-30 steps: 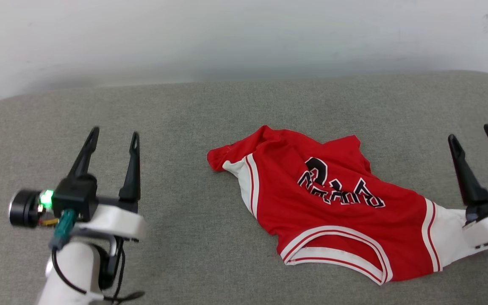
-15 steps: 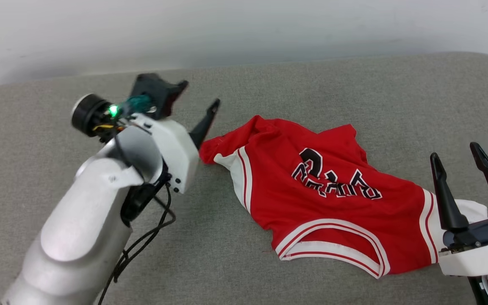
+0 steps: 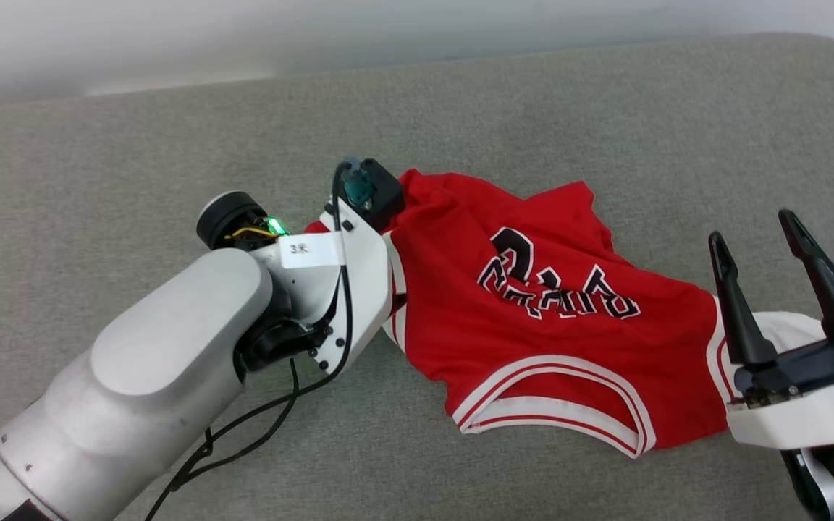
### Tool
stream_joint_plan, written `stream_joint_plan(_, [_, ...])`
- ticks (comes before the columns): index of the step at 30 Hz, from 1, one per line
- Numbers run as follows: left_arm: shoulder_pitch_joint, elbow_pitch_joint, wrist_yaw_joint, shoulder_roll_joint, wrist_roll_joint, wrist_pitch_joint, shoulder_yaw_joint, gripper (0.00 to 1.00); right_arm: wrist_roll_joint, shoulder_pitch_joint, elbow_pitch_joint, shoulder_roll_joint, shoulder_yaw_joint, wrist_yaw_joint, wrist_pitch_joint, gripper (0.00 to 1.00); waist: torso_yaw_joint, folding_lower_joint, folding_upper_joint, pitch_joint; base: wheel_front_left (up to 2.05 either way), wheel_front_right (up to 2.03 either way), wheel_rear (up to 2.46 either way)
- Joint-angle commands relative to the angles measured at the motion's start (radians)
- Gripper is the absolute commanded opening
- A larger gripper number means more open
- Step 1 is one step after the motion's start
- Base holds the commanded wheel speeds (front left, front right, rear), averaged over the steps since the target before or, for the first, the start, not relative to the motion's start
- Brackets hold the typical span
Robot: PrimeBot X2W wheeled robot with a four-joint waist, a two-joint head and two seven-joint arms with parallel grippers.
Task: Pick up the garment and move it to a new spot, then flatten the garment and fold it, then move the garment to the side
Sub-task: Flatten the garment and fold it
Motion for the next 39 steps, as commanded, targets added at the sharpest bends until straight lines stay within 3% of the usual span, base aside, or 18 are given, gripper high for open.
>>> stream_joint_plan(1, [-0.028, 0.023, 0.0, 0.003, -0.021, 0.018, -0.043, 1.0, -0.002, -0.032, -0.001, 0.008, 0.009, -0.001, -0.002, 1.0, -0.022, 0.0, 0.0, 0.032, 0.0, 0.0, 0.0])
stream_joint_plan(8, [-0.069, 0.112, 0.0, -0.003, -0.049, 0.016, -0.151, 1.0, -0.006, -0.079, 0.017, 0.02, 0.038, -0.001, -0.002, 1.0, -0.06, 0.0, 0.0, 0.084, 0.0, 0.0, 0.0])
stream_joint_plan(15, [-0.055, 0.212, 0.002, 0.026, -0.05, 0.017, -0.31, 1.0, -0.015, -0.109, 0.038, 0.026, 0.058, -0.001, -0.002, 1.0, -0.089, 0.0, 0.0, 0.119, 0.0, 0.0, 0.0])
stream_joint_plan(16, [-0.049, 0.213, 0.003, 0.025, -0.061, 0.002, -0.317, 0.76, -0.016, -0.109, 0.038, 0.026, 0.058, -0.001, -0.002, 1.0, -0.089, 0.0, 0.0, 0.119, 0.0, 0.0, 0.0])
stream_joint_plan(17, [-0.051, 0.214, 0.003, 0.023, -0.066, -0.021, -0.32, 0.15, -0.016, -0.108, 0.039, 0.024, 0.055, -0.001, -0.002, 1.0, -0.088, 0.0, 0.0, 0.117, 0.0, 0.0, 0.0])
stream_joint_plan(18, [-0.06, 0.21, 0.003, 0.023, -0.059, -0.037, -0.328, 0.0, -0.016, -0.105, 0.041, 0.021, 0.052, -0.001, -0.002, 1.0, -0.085, 0.0, 0.0, 0.111, 0.0, 0.0, 0.0])
stream_joint_plan(25, [-0.1, 0.147, 0.002, 0.072, -0.067, -0.226, -0.318, 0.0, -0.014, -0.05, 0.056, 0.008, 0.021, -0.001, -0.002, 1.0, -0.029, 0.0, 0.0, 0.026, 0.0, 0.0, 0.0])
stream_joint_plan(28, [-0.1, 0.124, 0.002, 0.122, -0.074, -0.269, -0.313, 0.0, -0.01, -0.011, 0.062, 0.009, 0.005, -0.001, -0.002, 1.0, 0.013, 0.0, 0.0, -0.017, 0.0, 0.0, 0.0])
stream_joint_plan(34, [-0.073, 0.05, 0.01, 0.264, -0.113, -0.263, -0.291, 0.0, -0.008, 0.053, 0.059, 0.021, -0.017, -0.001, -0.002, 1.0, 0.086, 0.0, 0.0, -0.068, 0.0, 0.0, 0.0])
stream_joint_plan(39, [-0.05, -0.012, 0.051, 0.383, -0.137, -0.208, -0.285, 0.0, -0.017, 0.064, 0.057, 0.021, -0.009, -0.001, -0.002, 1.0, 0.109, 0.0, 0.0, -0.067, 0.0, 0.0, 0.0])
